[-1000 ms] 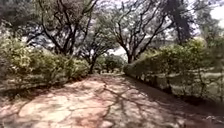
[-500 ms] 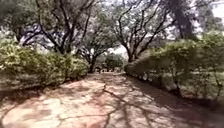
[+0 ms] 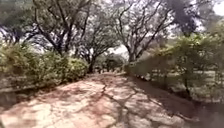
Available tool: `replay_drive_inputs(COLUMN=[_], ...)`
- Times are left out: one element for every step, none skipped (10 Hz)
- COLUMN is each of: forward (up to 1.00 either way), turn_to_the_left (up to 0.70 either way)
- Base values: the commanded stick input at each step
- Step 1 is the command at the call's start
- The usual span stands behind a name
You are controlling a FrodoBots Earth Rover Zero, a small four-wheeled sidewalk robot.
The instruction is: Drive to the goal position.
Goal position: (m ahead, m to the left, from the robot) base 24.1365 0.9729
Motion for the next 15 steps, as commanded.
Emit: replay_drive_inputs(forward=[0.7,0.7,0.7,0.7,0.7,0.7,0.7,0.7,0.7,0.7,0.7,0.7,0.7,0.7,0.7], turn_to_the_left=[0.0,0.0,0.0,0.0,0.0,0.0,0.0,0.0,0.0,-0.1,-0.28,-0.31,-0.24,-0.14,-0.04])
